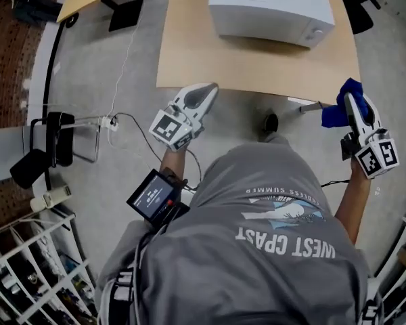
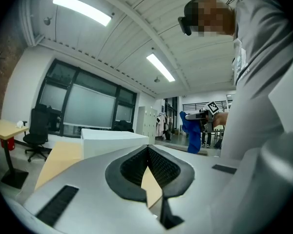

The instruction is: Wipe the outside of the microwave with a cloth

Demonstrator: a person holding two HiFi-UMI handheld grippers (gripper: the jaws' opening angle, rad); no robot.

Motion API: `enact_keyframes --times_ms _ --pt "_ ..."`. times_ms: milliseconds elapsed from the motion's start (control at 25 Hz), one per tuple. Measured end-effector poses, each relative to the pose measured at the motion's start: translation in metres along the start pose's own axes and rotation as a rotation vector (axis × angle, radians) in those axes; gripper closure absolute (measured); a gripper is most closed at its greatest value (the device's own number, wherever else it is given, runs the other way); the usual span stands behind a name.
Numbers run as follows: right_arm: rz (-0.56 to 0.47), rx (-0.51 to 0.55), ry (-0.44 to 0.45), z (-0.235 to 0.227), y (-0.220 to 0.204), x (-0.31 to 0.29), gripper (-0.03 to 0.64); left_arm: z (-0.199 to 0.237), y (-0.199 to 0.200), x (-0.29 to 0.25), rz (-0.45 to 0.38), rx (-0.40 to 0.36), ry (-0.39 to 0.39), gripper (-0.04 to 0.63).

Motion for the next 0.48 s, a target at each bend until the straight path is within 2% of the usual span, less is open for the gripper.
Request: enact_keyframes --times_ms 200,480 --pt "0.01 -0.006 0.108 -0.064 -0.007 -0.063 0.532 0.028 -0.006 -0.066 -0.023 -0.036 0.051 0.572" --pt "-0.016 0.017 0.202 -0.145 0.027 -0.117 0.532 0.043 0.022 -0.162 -0.033 -0.1 0.091 0.572"
Point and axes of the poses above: the fingertips, and each gripper's own axes: x backward along the fingers, z to its left, y out of its top, the point moved 2 cm from there along x, backward along the fingers, and after that the axes turned 6 degrees about -z, right-handed, at the moved point
